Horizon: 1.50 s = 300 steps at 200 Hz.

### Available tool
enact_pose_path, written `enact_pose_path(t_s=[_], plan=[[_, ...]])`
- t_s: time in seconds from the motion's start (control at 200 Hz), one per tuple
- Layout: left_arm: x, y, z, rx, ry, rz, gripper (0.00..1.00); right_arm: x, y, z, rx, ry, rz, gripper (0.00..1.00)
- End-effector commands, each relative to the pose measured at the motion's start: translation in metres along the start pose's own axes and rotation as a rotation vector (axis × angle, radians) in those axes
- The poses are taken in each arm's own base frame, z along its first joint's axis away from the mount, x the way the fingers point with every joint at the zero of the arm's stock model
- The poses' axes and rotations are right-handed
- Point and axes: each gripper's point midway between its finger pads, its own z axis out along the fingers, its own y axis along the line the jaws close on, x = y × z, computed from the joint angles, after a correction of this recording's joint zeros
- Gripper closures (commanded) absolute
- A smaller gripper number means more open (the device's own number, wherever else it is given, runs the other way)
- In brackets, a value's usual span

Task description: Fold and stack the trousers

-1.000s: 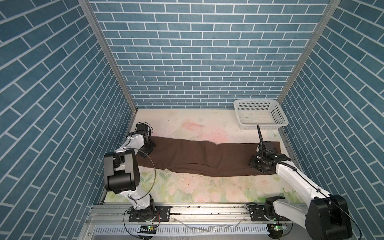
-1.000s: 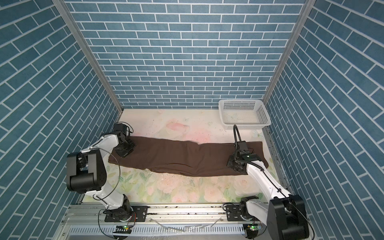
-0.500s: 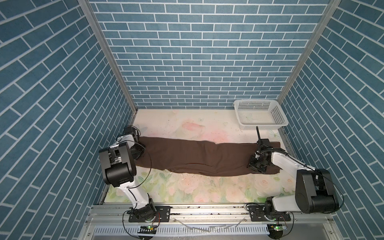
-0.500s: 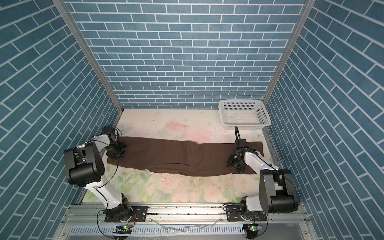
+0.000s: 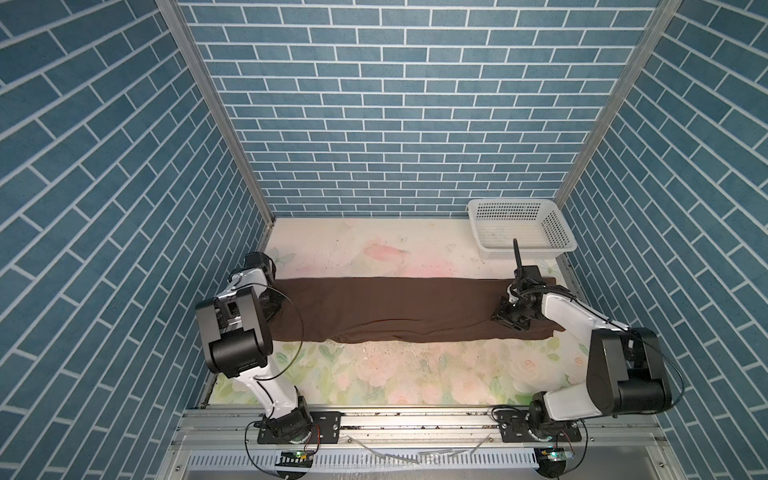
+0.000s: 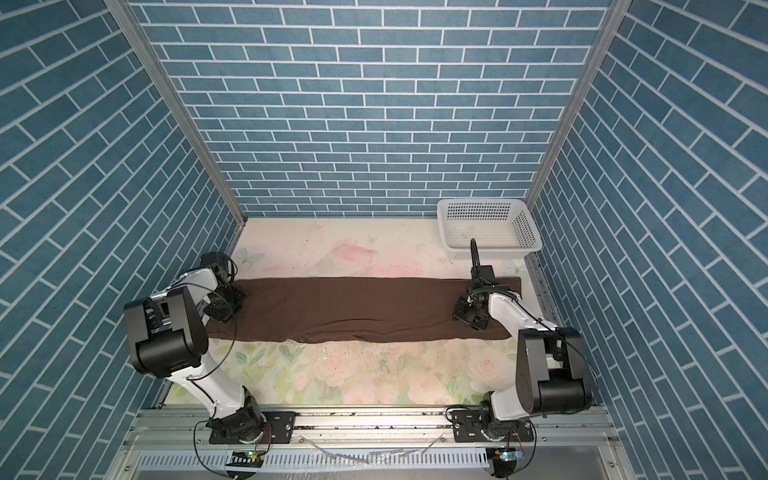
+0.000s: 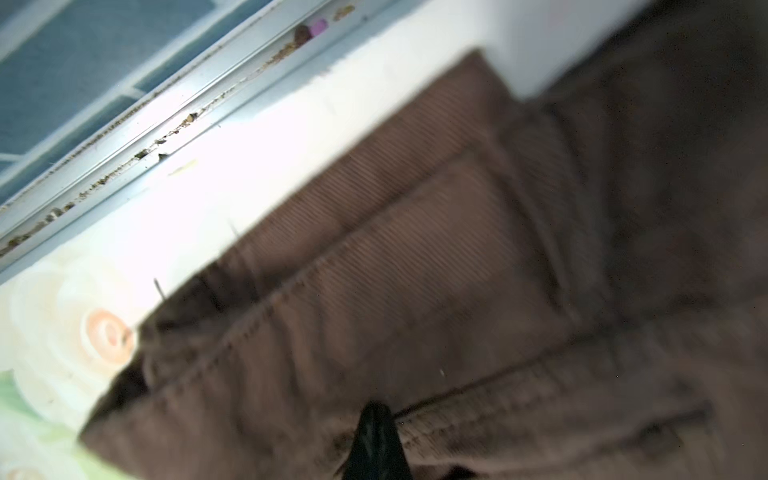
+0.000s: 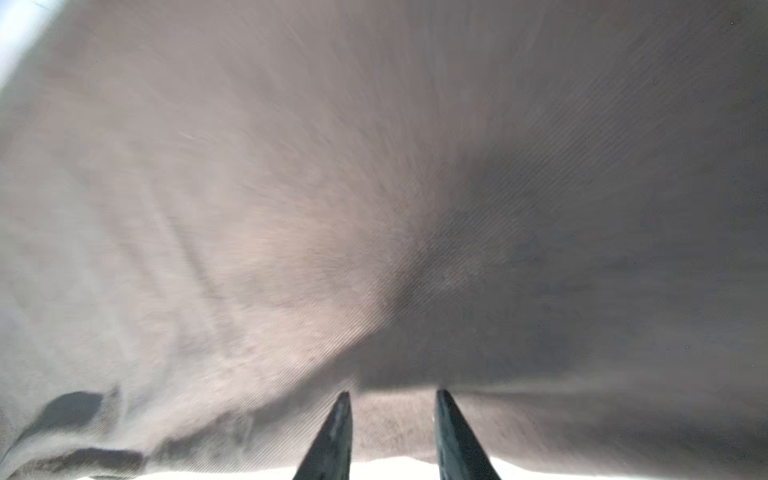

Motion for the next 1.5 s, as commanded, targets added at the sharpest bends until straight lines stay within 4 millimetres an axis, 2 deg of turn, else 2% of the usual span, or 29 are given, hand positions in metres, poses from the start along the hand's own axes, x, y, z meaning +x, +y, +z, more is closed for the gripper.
enact_pose_path(t_s=[0.0,0.11,0.19,0.3,0.42,0.45,0.515,0.68,0.83,1.0,1.26,1.495], plan=[[-0.001,-0.039,-0.046,0.065,-0.089,0.082,0.96,0.003,-0.029,-0.02,0.103,-0.04,0.032,0.63],[0.016,-0.098,-0.089,0.178,-0.167,0.214,0.94,0.01,-0.066,-0.036,0.172,-0.05,0.149,0.58],[0.043,-0.143,-0.118,0.253,-0.211,0.338,0.93,0.012,-0.094,-0.048,0.196,-0.072,0.274,0.54],[0.094,-0.197,-0.151,0.358,-0.229,0.495,0.93,0.01,-0.124,-0.057,0.172,-0.102,0.44,0.48],[0.152,-0.235,-0.168,0.455,-0.202,0.627,0.92,0.001,-0.142,-0.058,0.108,-0.12,0.562,0.45],[0.167,-0.242,-0.169,0.478,-0.181,0.655,0.92,-0.002,-0.144,-0.058,0.1,-0.123,0.579,0.34],[0.198,-0.253,-0.168,0.514,-0.139,0.712,0.91,-0.007,-0.152,-0.059,0.104,-0.131,0.604,0.35],[0.257,-0.259,-0.146,0.525,-0.048,0.824,0.92,-0.023,-0.162,-0.059,0.098,-0.183,0.644,0.44],[0.283,-0.251,-0.119,0.536,0.04,0.856,0.92,-0.036,-0.169,-0.062,0.122,-0.206,0.658,0.46],[0.296,-0.236,-0.098,0.522,0.102,0.899,0.92,-0.031,-0.176,-0.06,0.168,-0.185,0.675,0.49],[0.305,-0.221,-0.07,0.518,0.224,0.914,0.93,-0.019,-0.189,-0.05,0.233,-0.154,0.692,0.53],[0.298,-0.228,-0.046,0.501,0.269,0.889,0.94,-0.027,-0.195,-0.047,0.247,-0.176,0.704,0.53]])
